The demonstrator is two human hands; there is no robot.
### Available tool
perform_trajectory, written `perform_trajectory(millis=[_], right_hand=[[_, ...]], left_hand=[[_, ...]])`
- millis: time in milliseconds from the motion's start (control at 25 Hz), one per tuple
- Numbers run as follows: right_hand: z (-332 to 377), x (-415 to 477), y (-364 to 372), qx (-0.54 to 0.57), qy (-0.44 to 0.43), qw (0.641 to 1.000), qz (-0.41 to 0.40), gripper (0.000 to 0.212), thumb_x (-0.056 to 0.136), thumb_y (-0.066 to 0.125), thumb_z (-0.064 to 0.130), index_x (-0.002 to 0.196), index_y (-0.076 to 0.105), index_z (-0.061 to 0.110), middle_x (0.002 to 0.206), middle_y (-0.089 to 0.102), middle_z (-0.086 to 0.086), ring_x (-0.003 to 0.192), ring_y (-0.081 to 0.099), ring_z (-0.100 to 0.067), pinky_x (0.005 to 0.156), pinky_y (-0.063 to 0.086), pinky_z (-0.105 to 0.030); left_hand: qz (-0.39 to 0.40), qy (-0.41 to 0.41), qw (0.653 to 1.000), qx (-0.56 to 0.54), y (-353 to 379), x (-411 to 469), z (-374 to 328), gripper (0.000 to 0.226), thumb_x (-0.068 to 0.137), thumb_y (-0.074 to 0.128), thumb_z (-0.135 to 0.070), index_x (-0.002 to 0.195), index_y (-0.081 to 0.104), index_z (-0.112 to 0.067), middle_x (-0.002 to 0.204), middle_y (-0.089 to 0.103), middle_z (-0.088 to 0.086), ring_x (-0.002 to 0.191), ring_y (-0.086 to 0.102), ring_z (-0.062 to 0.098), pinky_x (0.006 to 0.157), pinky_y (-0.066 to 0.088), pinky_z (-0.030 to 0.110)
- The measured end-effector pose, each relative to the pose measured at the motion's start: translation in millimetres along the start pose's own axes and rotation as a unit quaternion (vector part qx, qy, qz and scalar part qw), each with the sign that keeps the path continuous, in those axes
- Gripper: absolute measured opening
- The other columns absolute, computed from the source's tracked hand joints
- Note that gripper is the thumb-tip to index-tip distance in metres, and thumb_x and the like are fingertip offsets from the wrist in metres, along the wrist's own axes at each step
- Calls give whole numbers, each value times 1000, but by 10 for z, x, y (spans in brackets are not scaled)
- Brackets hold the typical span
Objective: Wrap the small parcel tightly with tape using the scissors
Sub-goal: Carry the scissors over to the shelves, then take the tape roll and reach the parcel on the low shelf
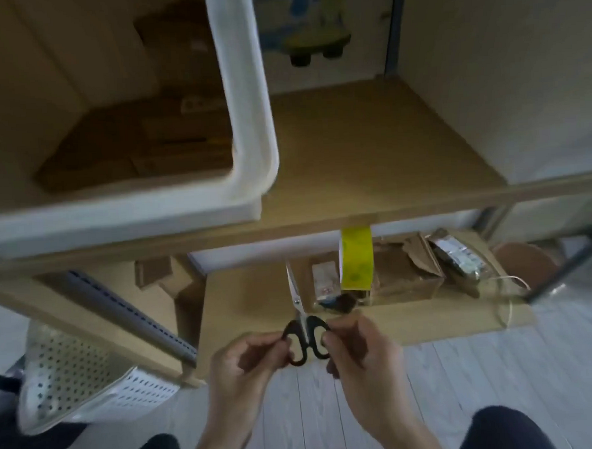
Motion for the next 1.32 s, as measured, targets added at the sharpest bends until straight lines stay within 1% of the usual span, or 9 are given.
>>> perform_trajectory(millis=[80,160,360,640,920,1040,1120,1240,1320], right_hand=[[-359,258,261,12,-27,999,-20,16,91,67,7,81,63,18,60,67,-1,50,62,-14,51,50,-24],[-656,502,490,25,-43,998,-32,14,92,66,4,84,63,15,63,67,-2,50,63,-16,50,50,-26],[-1011,801,846,34,-81,996,-33,13,91,66,2,86,65,14,66,68,-4,51,63,-18,50,51,-27],[-1191,916,1001,46,-112,992,-27,11,92,66,1,87,65,11,65,67,-4,50,62,-18,49,51,-27],[-1086,777,871,41,-147,988,-10,9,91,67,2,90,66,11,73,71,-9,52,64,-22,51,55,-32],[-1123,741,759,14,-139,990,-11,9,91,69,5,90,66,13,73,72,-7,54,66,-24,52,55,-32],[-1203,832,748,-14,-117,993,-13,9,90,70,6,90,66,14,73,73,-5,54,67,-24,53,58,-36],[-1440,1103,985,-69,-81,994,9,10,90,70,6,92,65,14,75,74,-4,56,70,-24,57,61,-41],[-1694,1286,1248,-80,-44,995,35,11,90,69,5,96,65,14,78,74,-5,58,71,-23,58,61,-39]], left_hand=[[6,32,999,-30,-63,351,369,11,76,76,-1,86,76,-4,78,77,13,73,75,25,68,61,25],[9,63,997,-36,-122,687,656,13,74,76,-8,88,77,-6,80,77,12,75,74,22,69,59,23],[6,111,992,-54,-280,1073,1078,11,79,76,-1,88,77,-8,80,77,8,74,71,15,69,58,22],[8,122,988,-98,-361,1183,1292,12,78,77,-5,90,76,-5,80,77,8,74,71,15,70,59,24],[30,145,984,-99,-348,1005,1179,12,82,74,2,92,74,-3,76,76,2,71,69,11,67,58,22],[47,129,989,-53,-265,933,1172,15,83,74,2,97,73,2,78,76,5,69,69,11,65,59,20],[57,103,993,-2,-224,988,1185,17,83,76,-2,99,73,3,82,75,13,68,68,14,64,58,21],[43,62,994,74,-297,1344,1421,12,83,78,-6,95,74,-7,86,75,12,70,68,18,71,59,32],[23,43,990,129,-405,1601,1742,9,82,79,-12,90,75,-15,82,76,6,69,70,18,73,58,33]])
Point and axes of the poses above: each hand's wrist, its own x-axis towards the middle knuckle, its own y-axis out of the palm, z = x × y, the point moved 4 cm from there along x, towards the middle knuckle
